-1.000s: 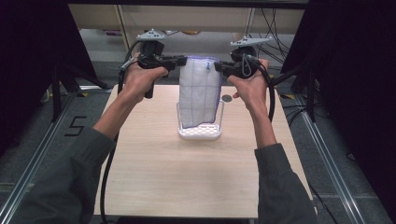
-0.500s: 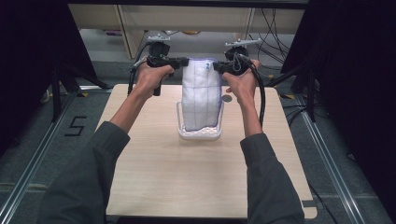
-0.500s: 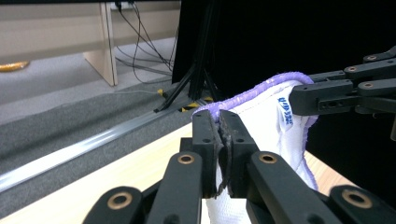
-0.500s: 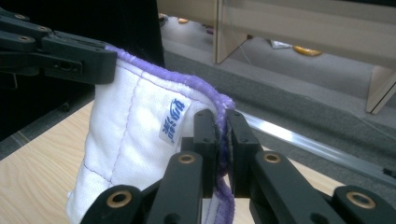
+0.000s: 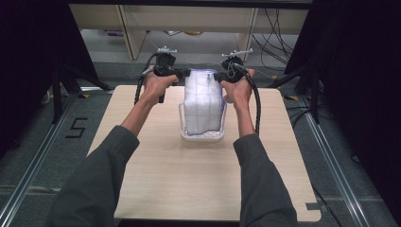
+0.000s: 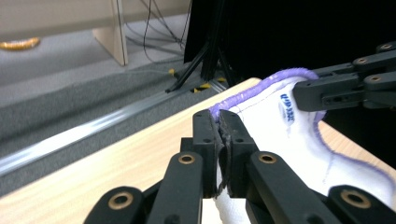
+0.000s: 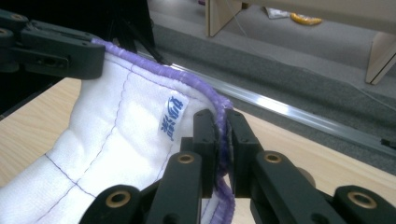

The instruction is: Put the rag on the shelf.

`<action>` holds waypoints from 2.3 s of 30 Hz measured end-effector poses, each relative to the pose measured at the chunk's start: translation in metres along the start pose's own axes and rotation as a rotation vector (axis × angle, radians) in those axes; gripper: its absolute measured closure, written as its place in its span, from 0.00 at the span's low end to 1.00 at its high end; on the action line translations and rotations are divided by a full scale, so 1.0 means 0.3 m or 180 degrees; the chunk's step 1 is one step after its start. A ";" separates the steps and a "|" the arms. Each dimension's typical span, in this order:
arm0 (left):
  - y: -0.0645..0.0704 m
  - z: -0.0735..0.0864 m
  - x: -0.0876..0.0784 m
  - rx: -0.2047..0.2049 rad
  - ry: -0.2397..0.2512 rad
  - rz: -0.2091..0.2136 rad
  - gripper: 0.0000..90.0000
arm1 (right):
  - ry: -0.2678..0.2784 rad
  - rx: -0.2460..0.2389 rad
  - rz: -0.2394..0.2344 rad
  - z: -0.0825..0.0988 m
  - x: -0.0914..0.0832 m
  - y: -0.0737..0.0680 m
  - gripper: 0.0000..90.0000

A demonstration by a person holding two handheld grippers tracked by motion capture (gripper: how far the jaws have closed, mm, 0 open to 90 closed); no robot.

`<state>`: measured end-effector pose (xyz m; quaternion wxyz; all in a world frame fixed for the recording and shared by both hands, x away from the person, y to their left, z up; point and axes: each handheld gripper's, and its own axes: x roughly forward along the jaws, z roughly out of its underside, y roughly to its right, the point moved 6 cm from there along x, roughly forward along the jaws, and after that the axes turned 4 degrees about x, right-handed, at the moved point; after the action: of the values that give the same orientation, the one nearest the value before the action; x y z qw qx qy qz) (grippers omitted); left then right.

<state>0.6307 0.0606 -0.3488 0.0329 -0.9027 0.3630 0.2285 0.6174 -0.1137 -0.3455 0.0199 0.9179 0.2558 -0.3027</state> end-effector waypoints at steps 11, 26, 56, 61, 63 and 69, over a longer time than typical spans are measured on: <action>-0.011 0.090 0.037 -0.0087 -0.0233 0.0027 0.95 | -0.0414 0.0083 0.0008 0.070 0.065 0.014 0.92; -0.042 0.116 -0.012 -0.0164 -0.0171 0.0077 0.79 | -0.0437 0.0058 0.0099 0.090 0.054 0.042 0.72; 0.003 0.186 -0.240 -0.0186 -0.0200 0.0270 0.42 | -0.0261 0.0099 -0.0218 0.111 -0.149 0.008 0.56; 0.030 0.202 -0.264 -0.0143 -0.0201 0.0324 0.41 | -0.0222 0.0063 -0.0248 0.125 -0.167 -0.001 0.54; 0.044 0.205 -0.268 -0.0139 -0.0187 0.0350 0.41 | -0.0246 0.0117 -0.0233 0.131 -0.175 -0.005 0.53; 0.070 0.208 -0.275 -0.0110 -0.0176 0.0398 0.40 | -0.0208 0.0034 -0.0250 0.135 -0.185 -0.014 0.53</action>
<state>0.5401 0.1119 -0.3663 0.0129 -0.8720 0.4137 0.2612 0.5553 -0.1433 -0.3467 0.0114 0.8969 0.2892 -0.3344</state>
